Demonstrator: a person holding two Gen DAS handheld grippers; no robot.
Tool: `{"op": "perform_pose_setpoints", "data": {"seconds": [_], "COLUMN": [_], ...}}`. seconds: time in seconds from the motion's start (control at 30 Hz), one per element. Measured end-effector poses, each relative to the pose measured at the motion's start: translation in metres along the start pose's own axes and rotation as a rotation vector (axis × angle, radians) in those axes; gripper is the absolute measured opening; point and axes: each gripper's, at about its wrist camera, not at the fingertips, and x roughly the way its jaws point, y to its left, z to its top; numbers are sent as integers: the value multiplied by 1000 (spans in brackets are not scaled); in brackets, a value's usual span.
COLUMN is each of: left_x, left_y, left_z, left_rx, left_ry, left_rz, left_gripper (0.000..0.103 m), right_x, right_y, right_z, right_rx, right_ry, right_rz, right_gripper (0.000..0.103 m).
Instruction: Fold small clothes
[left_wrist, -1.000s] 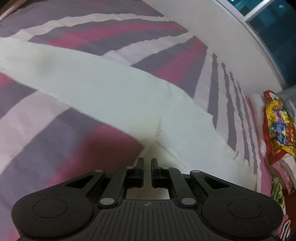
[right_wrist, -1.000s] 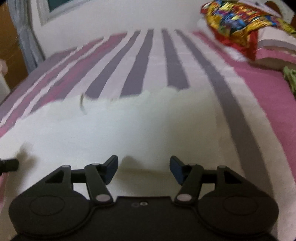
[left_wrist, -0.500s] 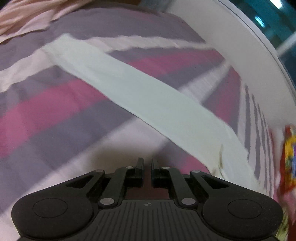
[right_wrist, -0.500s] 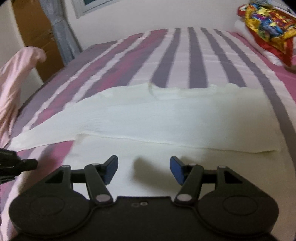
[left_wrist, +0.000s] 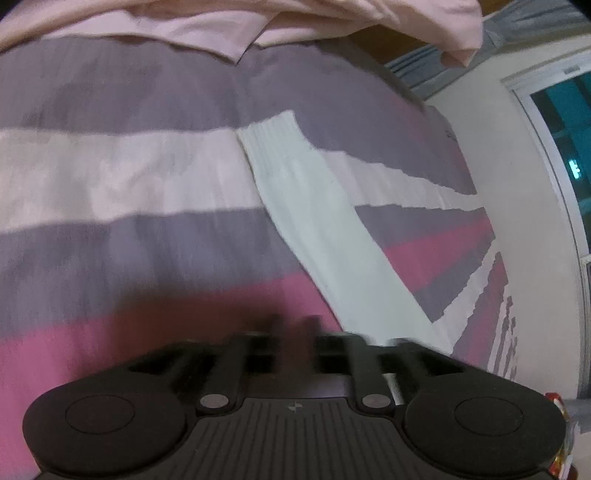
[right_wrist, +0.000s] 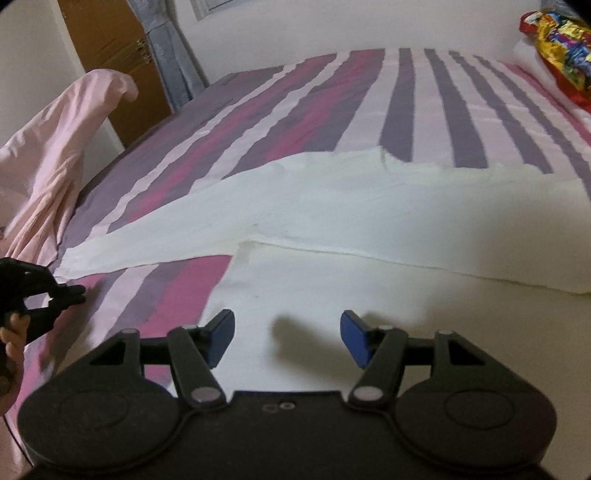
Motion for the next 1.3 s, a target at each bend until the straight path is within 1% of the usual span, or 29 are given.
{"op": "perform_pose_setpoints", "data": {"seconds": [0.03,0.07,0.1,0.13,0.17,0.23,0.3,0.33,0.37,0.4,0.43,0.5,0.53,0.57,0.6,0.63,0.67,0.7,0.73,0.8,0.87,0.93,0.97,1.1,1.2,1.3], "left_x": [-3,-10,-18,-19,-15,-4,3,4,8,10,15,21,25,29,33,39,43,49,53,59,60,54,49,26,14,11], "left_y": [-3,-6,-12,-16,-16,-7,3,7,10,13,16,20,21,23,24,28,31,34,36,35,30,20,11,-48,-106,-160], "left_z": [0,1,-2,-1,2,10,17,20,24,26,30,39,43,47,51,53,55,55,55,53,51,48,46,28,-2,-44], "left_rx": [10,22,46,67,75,34,-25,-41,-57,-71,-88,-115,-123,-133,-145,-169,-192,-216,-230,-244,-243,-223,-185,55,226,354], "left_ry": [-25,-73,-152,-180,-162,-111,-133,-142,-150,-152,-155,-159,-155,-150,-146,-141,-136,-129,-126,-126,-142,-160,-171,-172,-130,-58], "left_rz": [-17,-2,53,77,68,29,-19,-30,-35,-37,-44,-59,-66,-78,-87,-97,-107,-118,-123,-140,-133,-121,-128,-215,-305,-390], "left_gripper": [82,103,103,103,103,103,103,103,97,87,83,62,57,46,33,27,15,10,8,6,3,3,3,3,3,3], "right_x": [2,2,3,4,5,6,5,5,6,6,7,10,11,13,15,17,19,20,21,23,24,23,21,14,7,-1], "right_y": [2,4,6,8,10,13,15,16,17,18,19,19,19,19,19,19,20,20,21,21,21,19,18,9,-7,-26], "right_z": [0,0,0,0,1,1,1,1,1,0,0,1,1,2,2,3,3,3,4,4,5,5,5,5,6,7], "right_rx": [2,3,2,0,-3,-4,-3,-8,-13,-16,-15,-11,-8,-4,0,5,10,12,12,15,20,25,27,50,87,137], "right_ry": [3,3,4,5,4,5,4,2,1,-1,-3,-5,-4,-2,0,3,3,4,5,3,4,1,-4,-19,-35,-47], "right_rz": [5,8,11,13,14,17,22,21,21,20,19,16,14,15,17,17,16,17,16,14,18,17,14,5,-9,-20], "right_gripper": [63,63,63,63,63,63,63,63,63,63,63,63,63,63,63,63,63,63,63,63,64,63,63,63,63,63]}}
